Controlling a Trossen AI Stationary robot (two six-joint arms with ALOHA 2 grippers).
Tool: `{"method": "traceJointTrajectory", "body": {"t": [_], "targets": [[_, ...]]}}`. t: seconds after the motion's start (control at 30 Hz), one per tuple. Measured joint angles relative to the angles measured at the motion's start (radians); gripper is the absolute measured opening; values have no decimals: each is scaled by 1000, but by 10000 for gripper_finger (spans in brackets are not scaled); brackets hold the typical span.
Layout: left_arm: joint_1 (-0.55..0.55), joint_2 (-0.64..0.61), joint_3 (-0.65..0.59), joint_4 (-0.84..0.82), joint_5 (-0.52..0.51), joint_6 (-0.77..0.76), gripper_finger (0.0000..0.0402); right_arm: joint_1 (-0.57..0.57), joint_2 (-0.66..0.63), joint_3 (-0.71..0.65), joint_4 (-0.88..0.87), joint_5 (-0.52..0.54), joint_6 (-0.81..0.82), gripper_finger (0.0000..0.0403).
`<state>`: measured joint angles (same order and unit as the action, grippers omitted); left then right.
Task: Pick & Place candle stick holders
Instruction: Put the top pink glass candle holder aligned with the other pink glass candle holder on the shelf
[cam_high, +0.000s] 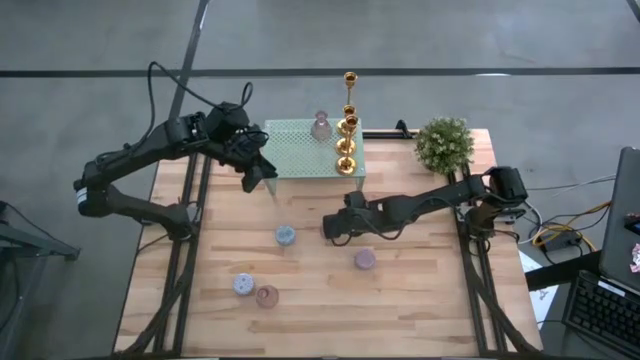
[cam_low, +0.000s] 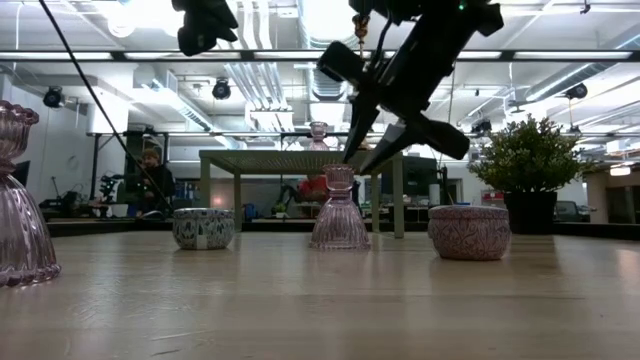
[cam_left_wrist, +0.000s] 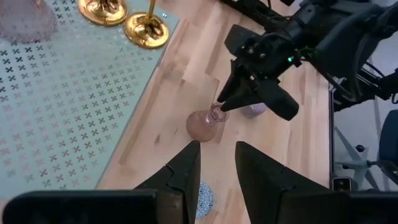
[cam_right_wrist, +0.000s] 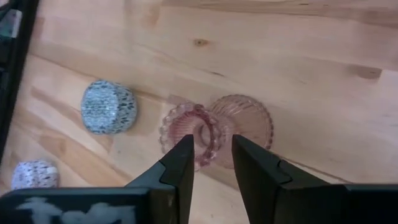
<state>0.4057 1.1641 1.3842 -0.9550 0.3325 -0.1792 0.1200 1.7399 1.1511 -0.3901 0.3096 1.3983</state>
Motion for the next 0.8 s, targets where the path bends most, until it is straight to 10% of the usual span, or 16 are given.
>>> {"method": "traceJointTrajectory", "body": {"t": [0.8], "targets": [[-3,30,1,-5,50,-1,104,-42,-3,-6,26,-95,-47,88]]}}
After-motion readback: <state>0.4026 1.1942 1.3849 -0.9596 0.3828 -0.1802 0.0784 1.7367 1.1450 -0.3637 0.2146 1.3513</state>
